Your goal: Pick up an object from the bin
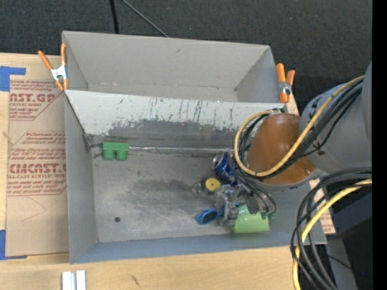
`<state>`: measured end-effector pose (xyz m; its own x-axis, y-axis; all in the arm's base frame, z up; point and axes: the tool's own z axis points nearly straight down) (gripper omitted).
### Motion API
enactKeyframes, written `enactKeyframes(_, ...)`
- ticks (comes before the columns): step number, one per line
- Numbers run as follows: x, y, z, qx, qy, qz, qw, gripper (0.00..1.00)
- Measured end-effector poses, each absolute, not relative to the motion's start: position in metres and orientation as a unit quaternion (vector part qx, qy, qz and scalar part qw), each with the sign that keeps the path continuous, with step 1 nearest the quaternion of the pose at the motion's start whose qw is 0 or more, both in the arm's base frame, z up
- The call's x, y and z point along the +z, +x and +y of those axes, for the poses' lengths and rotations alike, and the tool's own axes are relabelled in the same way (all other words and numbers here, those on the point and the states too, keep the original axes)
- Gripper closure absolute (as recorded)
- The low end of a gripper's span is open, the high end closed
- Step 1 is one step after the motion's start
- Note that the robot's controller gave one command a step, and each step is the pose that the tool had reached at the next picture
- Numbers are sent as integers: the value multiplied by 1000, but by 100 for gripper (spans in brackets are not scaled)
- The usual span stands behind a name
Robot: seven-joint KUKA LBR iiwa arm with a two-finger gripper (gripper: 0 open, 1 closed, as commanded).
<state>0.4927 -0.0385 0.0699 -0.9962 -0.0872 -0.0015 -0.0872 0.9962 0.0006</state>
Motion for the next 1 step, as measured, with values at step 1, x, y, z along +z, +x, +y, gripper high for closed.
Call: enactKeyframes(1, 258, 505, -48, -1, -50, 999, 5, 100)
